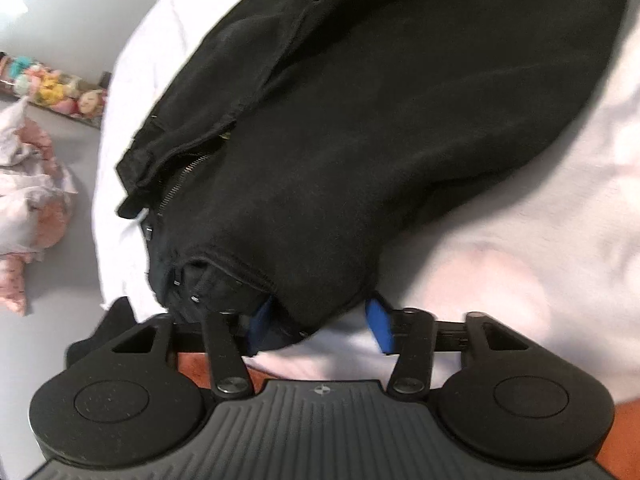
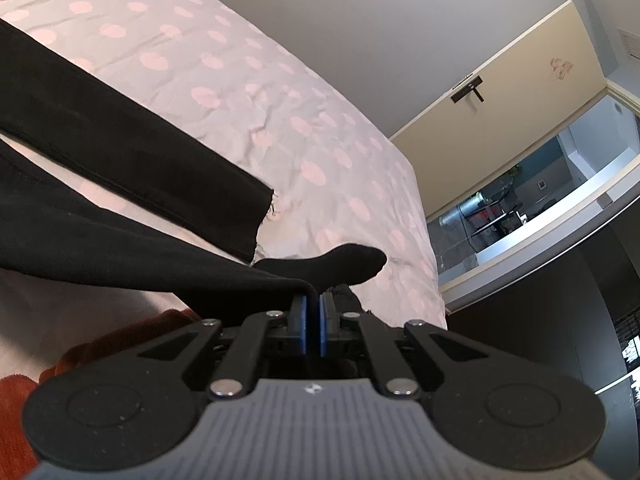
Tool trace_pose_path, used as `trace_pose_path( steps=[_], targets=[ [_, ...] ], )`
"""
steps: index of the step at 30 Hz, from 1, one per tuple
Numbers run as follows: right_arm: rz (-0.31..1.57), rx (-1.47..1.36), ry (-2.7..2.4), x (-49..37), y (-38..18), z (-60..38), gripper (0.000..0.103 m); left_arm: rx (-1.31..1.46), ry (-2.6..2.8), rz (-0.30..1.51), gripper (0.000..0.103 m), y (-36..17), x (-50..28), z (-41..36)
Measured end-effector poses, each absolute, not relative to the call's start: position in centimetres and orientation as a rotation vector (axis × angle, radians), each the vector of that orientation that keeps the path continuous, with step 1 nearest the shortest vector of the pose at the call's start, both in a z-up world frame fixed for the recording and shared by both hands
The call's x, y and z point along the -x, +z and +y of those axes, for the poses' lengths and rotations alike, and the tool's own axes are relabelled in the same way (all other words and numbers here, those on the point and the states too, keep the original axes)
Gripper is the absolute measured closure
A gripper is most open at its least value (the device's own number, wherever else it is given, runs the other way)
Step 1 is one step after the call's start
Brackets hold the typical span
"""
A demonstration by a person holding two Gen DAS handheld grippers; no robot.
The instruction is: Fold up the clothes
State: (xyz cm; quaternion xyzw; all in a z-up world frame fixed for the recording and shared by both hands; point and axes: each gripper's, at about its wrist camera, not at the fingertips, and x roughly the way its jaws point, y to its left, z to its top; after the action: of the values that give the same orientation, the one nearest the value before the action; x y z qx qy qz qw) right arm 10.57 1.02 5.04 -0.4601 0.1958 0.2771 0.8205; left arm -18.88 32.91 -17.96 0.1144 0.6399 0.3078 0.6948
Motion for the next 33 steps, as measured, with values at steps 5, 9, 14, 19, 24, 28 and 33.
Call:
trace_pose_path(
  steps=[5, 9, 14, 19, 24, 28, 33],
  targets=[
    [0.432, 1.013, 0.606, -9.8, 4.8, 0.0, 0.096, -0.255, 0.753, 1.324, 0.082, -13.0, 20.7, 34.1],
    [0.433, 1.008, 0.596, -9.3, 5.3, -1.3, 0.096, -0.290, 0.811, 1.261, 0.082, -7.7, 23.0, 34.9],
    [0.487, 1.046, 0.593, -8.5, 4.4, -3.6, 0.096, -0.301, 0.717, 1.319, 0.082, -7.0, 24.4, 34.5],
    [0.590, 1.074, 0.623, -7.0, 1.6, -6.8, 0.096, -0.377, 0.581, 1.393, 0.076, -10.4, 24.4, 32.7],
    [0.653, 1.149, 0.663, -4.8, -1.0, -9.3, 0.094, -0.439, 0.498, 1.462, 0.069, -11.6, 26.0, 32.1],
    [0.660, 1.222, 0.614, -4.0, -2.3, -11.1, 0.094, -0.454, 0.510, 1.476, 0.059, -11.2, 28.6, 32.5],
    [0.649, 1.144, 0.600, -3.8, -0.8, -13.2, 0.088, -0.589, 0.511, 1.401, 0.036, -11.9, 29.3, 31.4]
  ],
)
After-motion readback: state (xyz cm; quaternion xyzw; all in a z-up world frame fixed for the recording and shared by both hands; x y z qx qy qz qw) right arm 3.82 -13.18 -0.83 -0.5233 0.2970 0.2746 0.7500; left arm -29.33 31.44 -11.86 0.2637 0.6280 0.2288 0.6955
